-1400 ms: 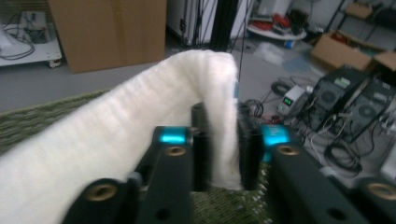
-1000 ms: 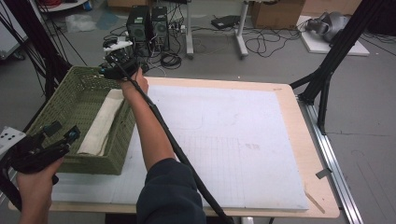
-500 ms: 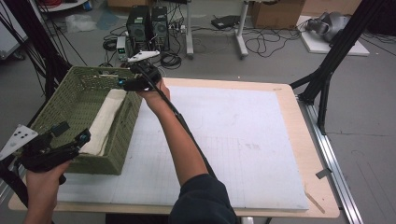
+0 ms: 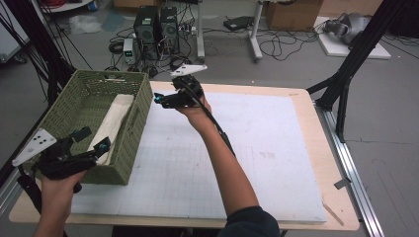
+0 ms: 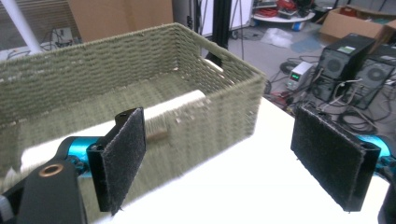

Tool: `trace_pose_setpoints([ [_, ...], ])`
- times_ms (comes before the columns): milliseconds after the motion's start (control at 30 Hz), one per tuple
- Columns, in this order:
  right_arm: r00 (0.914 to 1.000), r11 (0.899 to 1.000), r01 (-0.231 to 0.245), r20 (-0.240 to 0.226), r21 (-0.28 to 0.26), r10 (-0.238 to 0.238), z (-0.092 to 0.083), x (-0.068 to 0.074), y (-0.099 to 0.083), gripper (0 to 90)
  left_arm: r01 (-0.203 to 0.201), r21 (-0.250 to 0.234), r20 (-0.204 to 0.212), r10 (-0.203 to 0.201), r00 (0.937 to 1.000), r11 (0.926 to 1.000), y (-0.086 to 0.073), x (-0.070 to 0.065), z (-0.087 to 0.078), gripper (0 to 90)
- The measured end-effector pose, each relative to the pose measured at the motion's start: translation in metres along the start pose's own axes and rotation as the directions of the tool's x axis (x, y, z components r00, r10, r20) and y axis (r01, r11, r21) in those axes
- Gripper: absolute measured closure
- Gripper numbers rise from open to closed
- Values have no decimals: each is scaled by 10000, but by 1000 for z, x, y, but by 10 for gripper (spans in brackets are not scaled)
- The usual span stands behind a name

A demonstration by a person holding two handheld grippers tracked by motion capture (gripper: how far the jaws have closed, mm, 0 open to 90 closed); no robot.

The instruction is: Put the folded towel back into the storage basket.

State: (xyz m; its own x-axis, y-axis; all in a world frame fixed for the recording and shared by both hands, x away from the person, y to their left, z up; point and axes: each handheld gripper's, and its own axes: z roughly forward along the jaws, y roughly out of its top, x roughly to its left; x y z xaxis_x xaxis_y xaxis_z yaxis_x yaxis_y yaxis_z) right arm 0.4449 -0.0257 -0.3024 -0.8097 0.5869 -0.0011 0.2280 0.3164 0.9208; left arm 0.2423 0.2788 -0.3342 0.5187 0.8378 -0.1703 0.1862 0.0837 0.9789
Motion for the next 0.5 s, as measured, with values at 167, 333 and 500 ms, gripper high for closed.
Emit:
trace_pose_setpoints([
  [167,9998,10000,-30,220,-18,31,-28,-10,-14,169,-97,160,354,91,9993,9998,-1,-6,9,185],
  [333,9990,9999,-61,435,-99,66,-53,-16,-27,169,-119,240,752,101,9971,9996,-1,-11,17,186],
  [500,9979,10000,-53,649,-40,56,-78,-19,-42,169,-212,295,1204,175,9926,9993,-2,-18,25,186],
])
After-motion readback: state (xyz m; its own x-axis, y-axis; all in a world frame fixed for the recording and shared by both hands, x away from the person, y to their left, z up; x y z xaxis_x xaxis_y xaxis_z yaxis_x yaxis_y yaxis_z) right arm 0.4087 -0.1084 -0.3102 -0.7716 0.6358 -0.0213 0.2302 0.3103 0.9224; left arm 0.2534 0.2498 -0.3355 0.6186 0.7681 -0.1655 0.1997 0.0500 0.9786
